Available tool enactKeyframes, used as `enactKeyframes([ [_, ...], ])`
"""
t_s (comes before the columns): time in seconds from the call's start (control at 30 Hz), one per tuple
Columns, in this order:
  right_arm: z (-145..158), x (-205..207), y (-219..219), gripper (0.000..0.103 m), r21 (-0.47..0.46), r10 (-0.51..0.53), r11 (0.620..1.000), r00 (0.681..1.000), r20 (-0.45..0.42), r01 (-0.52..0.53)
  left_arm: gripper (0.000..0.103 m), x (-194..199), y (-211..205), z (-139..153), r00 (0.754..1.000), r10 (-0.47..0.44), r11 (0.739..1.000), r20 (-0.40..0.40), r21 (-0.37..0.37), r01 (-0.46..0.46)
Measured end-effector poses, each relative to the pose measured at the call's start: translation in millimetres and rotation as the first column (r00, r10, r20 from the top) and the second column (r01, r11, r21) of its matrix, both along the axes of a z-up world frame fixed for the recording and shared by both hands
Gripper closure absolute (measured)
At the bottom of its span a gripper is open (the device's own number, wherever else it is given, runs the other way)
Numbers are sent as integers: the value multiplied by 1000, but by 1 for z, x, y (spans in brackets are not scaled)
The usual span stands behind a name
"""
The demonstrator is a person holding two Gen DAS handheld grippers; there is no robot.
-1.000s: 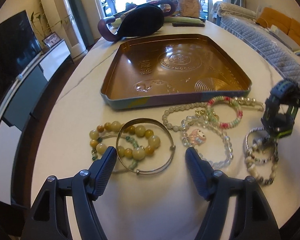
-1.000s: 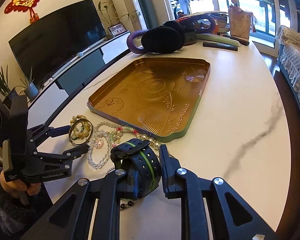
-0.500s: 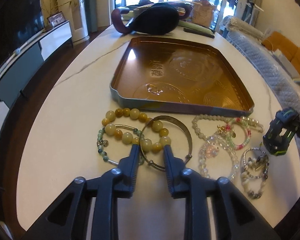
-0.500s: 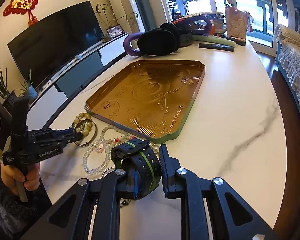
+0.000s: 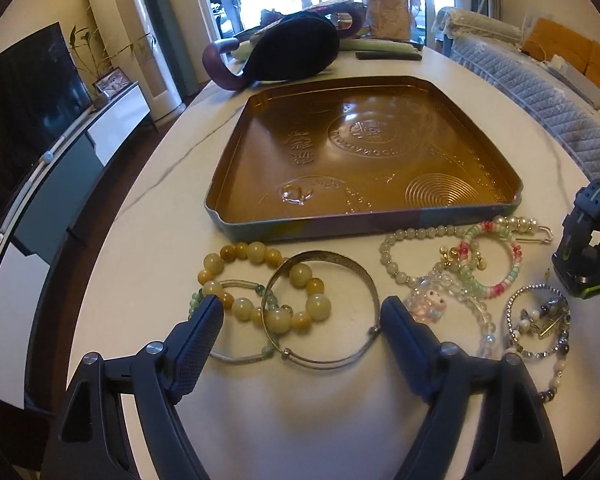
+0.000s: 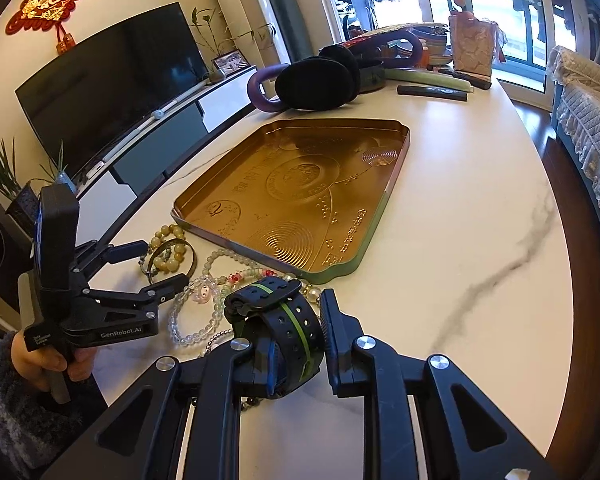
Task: Organize jewelry
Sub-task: 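Close the left tool on the silver bangle while the right tool holds the watch, then carry the bangle and watch into the copper tray and open both tools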
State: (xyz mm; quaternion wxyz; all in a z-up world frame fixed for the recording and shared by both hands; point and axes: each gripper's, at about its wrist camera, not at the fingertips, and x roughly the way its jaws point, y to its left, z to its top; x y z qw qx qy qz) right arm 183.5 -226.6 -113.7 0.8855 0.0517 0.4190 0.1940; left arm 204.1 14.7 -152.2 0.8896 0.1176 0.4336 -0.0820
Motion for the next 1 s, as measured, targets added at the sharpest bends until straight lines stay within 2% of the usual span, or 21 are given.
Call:
enactKeyframes([
  [0.13, -2, 2, -4, 83, 2, -9, 1000, 1000, -4, 9, 22, 1, -4, -3, 1000, -23, 1000, 15, 13, 23],
  [0.2, -1, 2, -5, 83, 3, -16, 1000, 1000, -1, 16, 42, 4, -4, -1, 999, -28, 1000, 22, 1, 28],
  [0.23, 0, 2, -6, 83, 3, -17, 1000, 1000, 2, 17, 42, 5, -4, 0, 999, -21, 1000, 26, 19, 21],
  [0.27, 1, 1, -6, 83, 2, -18, 1000, 1000, 7, 18, 42, 7, -2, -1, 1000, -20, 1000, 16, 5, 20],
  [0.4, 3, 1, -8, 83, -1, -20, 1000, 1000, 17, 20, 42, 4, 8, 7, 1000, -17, 995, 0, -100, 17],
  [0.63, 8, -1, -13, 83, -7, -31, 999, 999, 40, 31, 42, -17, 21, 35, 997, -4, 980, 75, -196, 19],
  [0.87, 20, -2, -10, 84, -44, -46, 998, 996, 78, 50, 42, -26, 12, 55, 995, 13, 982, 103, -191, 7],
  [1.0, 43, -3, -5, 84, -36, -50, 998, 990, 128, 55, 42, -26, 3, 76, 990, 4, 986, 143, -167, 20],
])
